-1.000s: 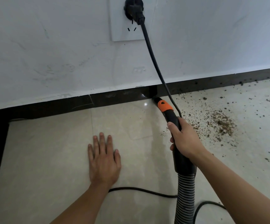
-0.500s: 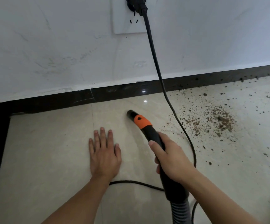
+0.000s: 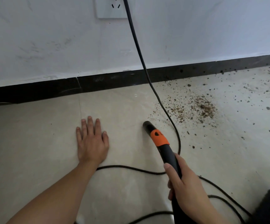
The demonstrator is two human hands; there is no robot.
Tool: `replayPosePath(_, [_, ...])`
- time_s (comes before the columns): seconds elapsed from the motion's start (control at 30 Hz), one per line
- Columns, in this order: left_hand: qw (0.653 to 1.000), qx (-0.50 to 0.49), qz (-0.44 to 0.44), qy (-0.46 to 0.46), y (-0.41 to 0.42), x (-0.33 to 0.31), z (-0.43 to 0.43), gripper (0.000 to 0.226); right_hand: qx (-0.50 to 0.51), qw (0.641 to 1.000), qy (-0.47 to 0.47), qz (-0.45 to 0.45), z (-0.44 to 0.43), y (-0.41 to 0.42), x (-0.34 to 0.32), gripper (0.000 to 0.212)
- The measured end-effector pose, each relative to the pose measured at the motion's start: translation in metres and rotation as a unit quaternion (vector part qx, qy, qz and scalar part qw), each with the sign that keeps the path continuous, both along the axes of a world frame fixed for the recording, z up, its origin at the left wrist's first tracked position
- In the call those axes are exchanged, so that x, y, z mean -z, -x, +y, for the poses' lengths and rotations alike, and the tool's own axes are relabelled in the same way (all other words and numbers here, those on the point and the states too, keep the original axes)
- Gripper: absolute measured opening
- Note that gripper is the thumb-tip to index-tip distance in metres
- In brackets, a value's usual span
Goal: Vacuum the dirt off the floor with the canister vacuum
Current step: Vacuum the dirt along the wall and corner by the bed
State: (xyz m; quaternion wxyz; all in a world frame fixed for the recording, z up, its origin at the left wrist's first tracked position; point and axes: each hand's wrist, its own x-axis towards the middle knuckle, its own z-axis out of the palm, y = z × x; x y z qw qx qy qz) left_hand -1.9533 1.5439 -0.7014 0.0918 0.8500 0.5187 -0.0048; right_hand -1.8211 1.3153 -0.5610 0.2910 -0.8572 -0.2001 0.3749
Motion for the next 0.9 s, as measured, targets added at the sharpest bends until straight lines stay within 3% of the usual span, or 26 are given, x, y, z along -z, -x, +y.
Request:
replayPosePath(0.13, [1.000, 0.000, -0.001, -0.005, 0.001, 0.001, -0.001, 0.061, 0.059, 0.998, -0.008, -0.031, -0.013, -0.027, 0.004, 0.033])
replayPosePath(0.27, [1.000, 0.017, -0.018, 0.008, 0.008, -0.002, -0.009, 0.060, 0.017, 0.999, -0.038, 0.008, 0.015, -0.042, 0.005, 0.022])
replayPosePath(0.4, [0.997, -0.005, -0.080, 0.008, 0.069, 0.000, -0.039, 0.066, 0.003, 1.000, -0.026, -0.013, 0.018, -0.051, 0.002, 0.024])
replayPosePath(0.57, [0.983, -0.161, -0.071, -0.046, 0.154, 0.000, -0.054, 0.066, -0.122, 0.992, -0.016, 0.023, 0.023, -0.017, -0.007, 0.026])
replayPosePath(0.73, [0.979, -0.188, -0.068, -0.024, 0.149, 0.000, -0.053, 0.065, -0.270, 0.961, -0.024, 0.057, 0.071, 0.049, -0.001, 0.034])
replayPosePath(0.9, [0.977, -0.207, -0.051, -0.021, 0.154, 0.000, -0.052, 0.066, -0.328, 0.944, -0.035, -0.018, 0.135, 0.101, 0.022, 0.045])
